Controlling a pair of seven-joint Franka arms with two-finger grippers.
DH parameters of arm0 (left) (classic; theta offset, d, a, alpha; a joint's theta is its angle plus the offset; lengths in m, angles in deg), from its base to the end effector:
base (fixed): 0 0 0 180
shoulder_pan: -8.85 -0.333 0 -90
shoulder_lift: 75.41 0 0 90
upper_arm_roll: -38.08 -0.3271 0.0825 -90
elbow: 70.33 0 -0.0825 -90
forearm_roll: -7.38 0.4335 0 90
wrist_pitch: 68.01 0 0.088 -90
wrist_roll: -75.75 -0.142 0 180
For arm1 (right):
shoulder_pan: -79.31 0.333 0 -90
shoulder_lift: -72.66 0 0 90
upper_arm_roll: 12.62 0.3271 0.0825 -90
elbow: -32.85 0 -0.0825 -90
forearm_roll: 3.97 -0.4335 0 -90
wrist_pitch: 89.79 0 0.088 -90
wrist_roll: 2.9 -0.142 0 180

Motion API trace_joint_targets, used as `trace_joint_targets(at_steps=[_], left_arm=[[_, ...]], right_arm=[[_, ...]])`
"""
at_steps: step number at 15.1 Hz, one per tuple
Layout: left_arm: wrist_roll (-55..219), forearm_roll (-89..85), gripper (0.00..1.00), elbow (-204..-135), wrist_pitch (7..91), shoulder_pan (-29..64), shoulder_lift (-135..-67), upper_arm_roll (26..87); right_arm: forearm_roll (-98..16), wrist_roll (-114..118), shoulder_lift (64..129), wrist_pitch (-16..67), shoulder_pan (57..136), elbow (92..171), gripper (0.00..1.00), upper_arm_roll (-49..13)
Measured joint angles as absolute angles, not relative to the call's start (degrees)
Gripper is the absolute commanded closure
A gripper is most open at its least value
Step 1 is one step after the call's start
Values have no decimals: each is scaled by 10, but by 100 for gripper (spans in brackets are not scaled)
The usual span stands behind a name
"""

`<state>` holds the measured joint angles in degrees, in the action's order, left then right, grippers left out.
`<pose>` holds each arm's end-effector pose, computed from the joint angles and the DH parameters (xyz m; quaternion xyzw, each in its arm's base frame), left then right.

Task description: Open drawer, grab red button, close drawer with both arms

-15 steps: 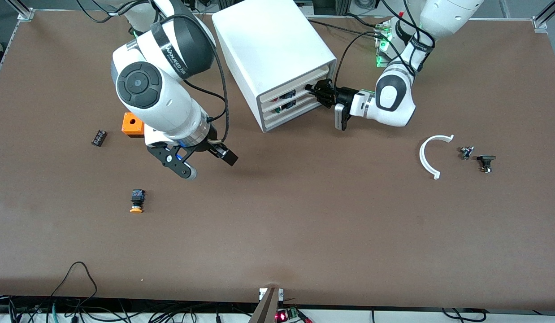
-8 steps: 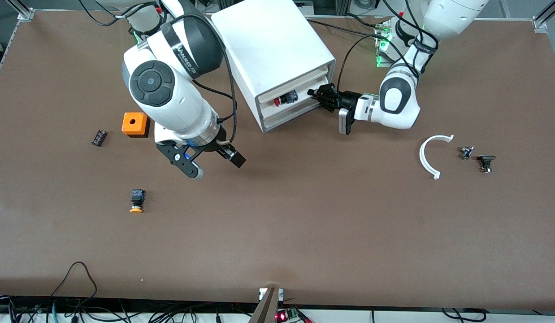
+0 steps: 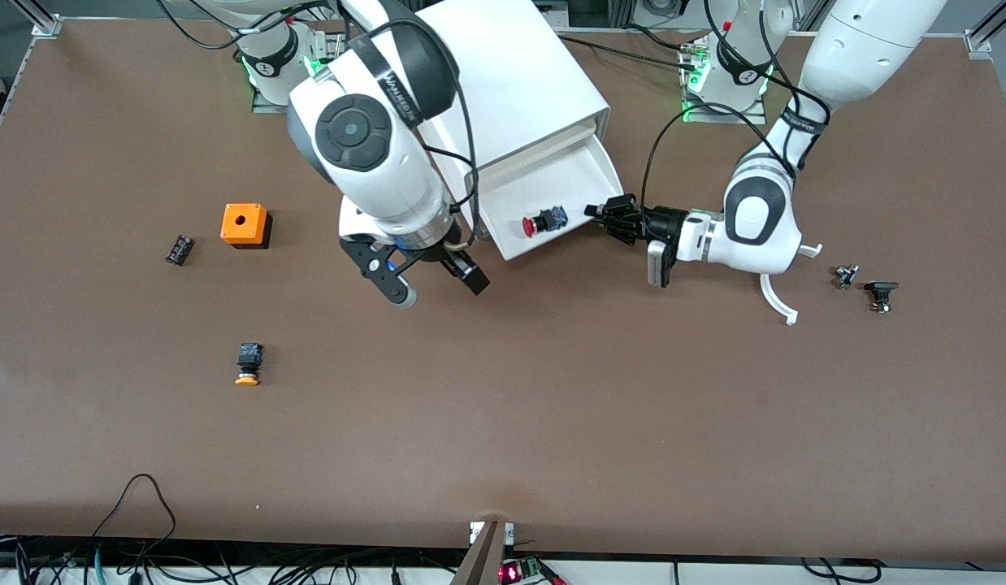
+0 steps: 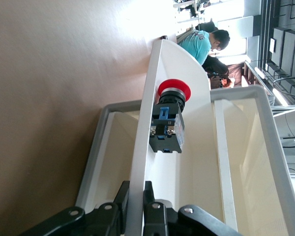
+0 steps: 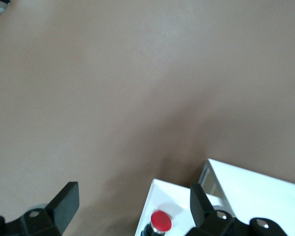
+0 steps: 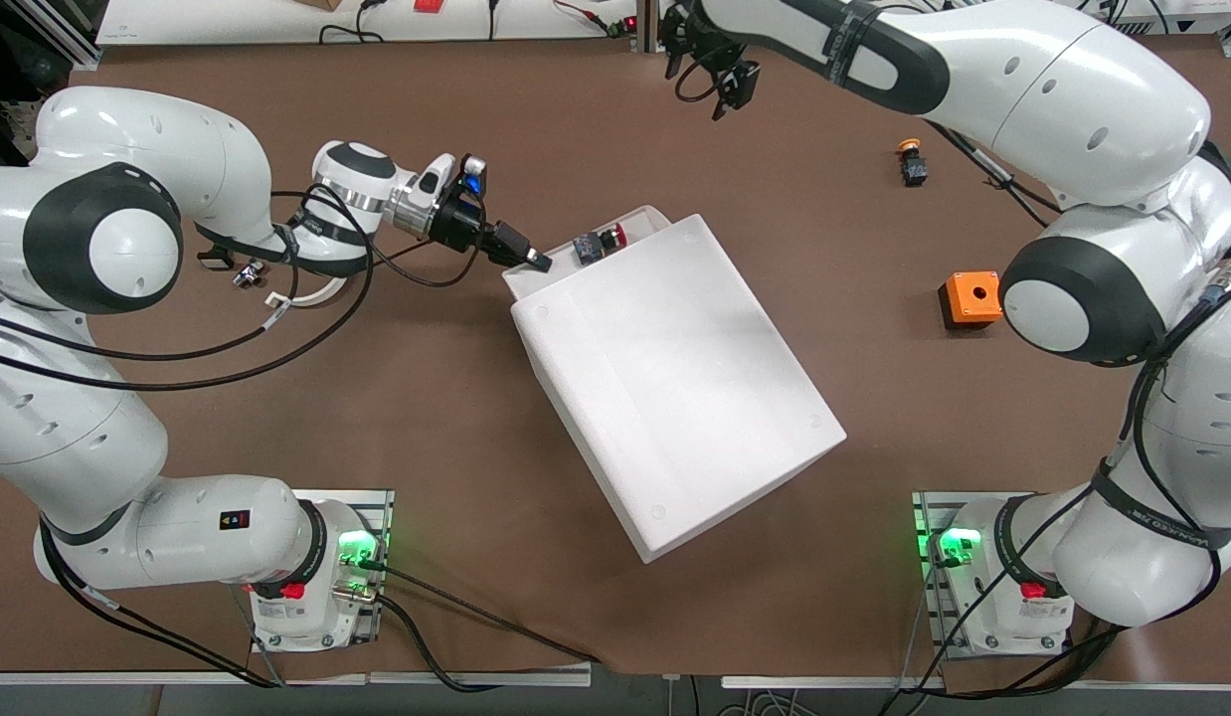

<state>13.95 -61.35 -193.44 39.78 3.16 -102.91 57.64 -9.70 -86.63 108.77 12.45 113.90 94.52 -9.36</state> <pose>0.5038 -0.2391 0.1487 0.7853 -0.1781 -0.0773 0.5879 0.6310 0.4900 0.4385 -0.9123 0.4022 0.0381 0.0665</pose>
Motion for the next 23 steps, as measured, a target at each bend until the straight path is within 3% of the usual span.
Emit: trace_joint_targets(at_steps=[5,7,8,16,23], left_arm=[[166,-579,100,-1893,393,16,-1049,577],[167,-578,58,-1888,392,14,-1053,577],[171,-578,1,-1888,399,14,-1053,576],[223,-540,0,-1869,402,4,-1048,575],[443,-357,0,-1773,275,-11,-1001,576]], right_arm=[[-94,-947,1118,146,1187,944,0,-95],[-90,-979,1130,160,1206,944,0,-96],[-89,-993,1135,166,1213,944,0,-96],[-89,-1100,1175,220,1252,943,0,-97],[-88,-1136,1204,251,1276,943,1,-97]])
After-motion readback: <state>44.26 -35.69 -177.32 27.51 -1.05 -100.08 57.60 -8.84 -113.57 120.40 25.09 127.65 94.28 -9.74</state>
